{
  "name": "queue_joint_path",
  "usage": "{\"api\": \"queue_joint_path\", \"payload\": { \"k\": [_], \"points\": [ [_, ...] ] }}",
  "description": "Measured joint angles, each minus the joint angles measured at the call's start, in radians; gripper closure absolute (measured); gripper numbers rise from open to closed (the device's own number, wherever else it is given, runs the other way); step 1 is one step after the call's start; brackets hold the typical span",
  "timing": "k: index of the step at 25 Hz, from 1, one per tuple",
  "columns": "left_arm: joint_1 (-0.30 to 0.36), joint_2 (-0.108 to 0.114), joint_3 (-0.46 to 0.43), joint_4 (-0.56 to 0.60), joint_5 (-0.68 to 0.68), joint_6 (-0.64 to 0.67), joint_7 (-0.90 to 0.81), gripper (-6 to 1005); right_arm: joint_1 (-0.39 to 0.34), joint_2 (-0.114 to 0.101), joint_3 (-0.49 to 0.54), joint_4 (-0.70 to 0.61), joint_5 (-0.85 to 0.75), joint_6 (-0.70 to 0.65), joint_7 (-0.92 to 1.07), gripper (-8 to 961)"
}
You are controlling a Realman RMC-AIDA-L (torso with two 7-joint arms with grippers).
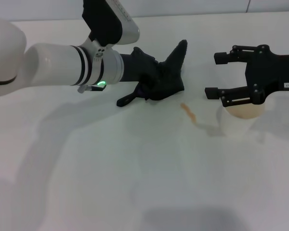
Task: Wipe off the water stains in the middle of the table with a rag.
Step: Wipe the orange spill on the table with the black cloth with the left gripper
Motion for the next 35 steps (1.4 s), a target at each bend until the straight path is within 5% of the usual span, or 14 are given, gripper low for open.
{"api": "queue_joint_path", "payload": {
  "k": [7,15,35],
  "points": [
    [0.0,-0.011,0.027,-0.009,-0.007,0.01,-0.003,901,0.0,0.0,0.0,-0.001,0.001,0.0,0.0,97],
    [0.007,-0.01,0.203,-0.018,-0.137,0.011,-0.009,899,-0.001,0.0,0.001,-0.008,0.001,-0.001,0.0,97],
    [0.017,-0.009,0.207,-0.015,-0.148,0.107,0.0,894,-0.003,0.0,-0.001,-0.009,0.001,-0.005,0.0,98]
  ]
}}
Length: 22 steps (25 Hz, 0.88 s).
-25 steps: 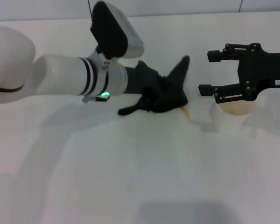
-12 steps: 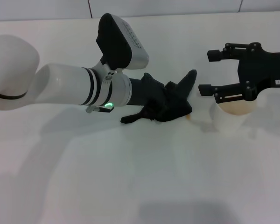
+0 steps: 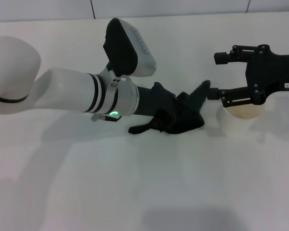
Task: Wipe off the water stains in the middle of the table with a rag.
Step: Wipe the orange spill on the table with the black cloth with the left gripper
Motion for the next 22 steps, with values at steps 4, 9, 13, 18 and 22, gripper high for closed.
{"api": "queue_joint_path", "payload": {
  "k": [4,9,13,18,22],
  "points": [
    [0.002,0.0,0.0,0.0,0.0,0.021,0.0,893,-0.001,0.0,0.0,0.0,0.001,0.0,-0.001,98],
    [0.005,0.0,0.0,-0.003,0.0,0.05,0.001,892,-0.001,0.0,0.0,-0.001,0.001,0.0,-0.004,98],
    [0.018,0.0,0.0,0.003,0.0,0.078,0.001,891,-0.001,0.0,0.0,-0.001,0.001,0.002,-0.006,98],
    [0.026,0.002,0.0,0.005,0.002,0.119,0.001,889,-0.001,0.0,0.0,-0.001,0.001,0.003,-0.008,98],
    [0.028,0.003,0.0,0.006,0.005,0.144,0.001,888,0.0,0.0,0.0,-0.001,0.001,0.004,-0.008,98]
  ]
}}
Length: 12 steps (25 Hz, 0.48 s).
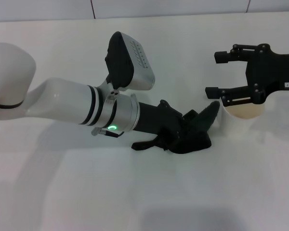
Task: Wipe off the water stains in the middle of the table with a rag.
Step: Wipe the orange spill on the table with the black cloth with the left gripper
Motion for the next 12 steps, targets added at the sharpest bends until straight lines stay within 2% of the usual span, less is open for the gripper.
{"api": "queue_joint_path", "payload": {
  "k": [12],
  "points": [
    [0.02,0.002,-0.002,0.004,0.004,0.032,0.0,885,0.001,0.0,0.005,0.0,0.001,0.0,0.0,98]
  ]
}}
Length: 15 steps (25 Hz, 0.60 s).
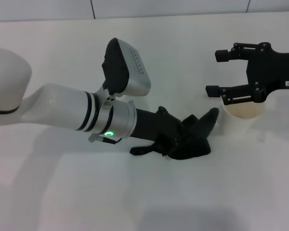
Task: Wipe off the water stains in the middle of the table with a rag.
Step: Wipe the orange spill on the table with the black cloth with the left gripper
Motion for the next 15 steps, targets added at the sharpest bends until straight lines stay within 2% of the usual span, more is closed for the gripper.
{"api": "queue_joint_path", "payload": {
  "k": [5,8,13,15],
  "points": [
    [0.047,0.006,-0.017,0.011,-0.006,0.001,-0.003,884,-0.001,0.0,0.004,0.0,0.0,0.0,0.0,98],
    [0.097,0.012,-0.061,0.042,0.002,0.002,-0.005,883,-0.002,0.0,0.005,0.0,0.0,0.0,0.0,98],
    [0.21,0.024,-0.2,0.163,0.084,0.025,-0.008,882,-0.001,0.0,0.006,0.0,0.0,0.007,0.0,98],
    [0.236,0.024,-0.253,0.197,0.123,0.047,-0.01,881,0.0,0.0,0.006,0.0,0.0,0.012,0.0,98]
  ]
}}
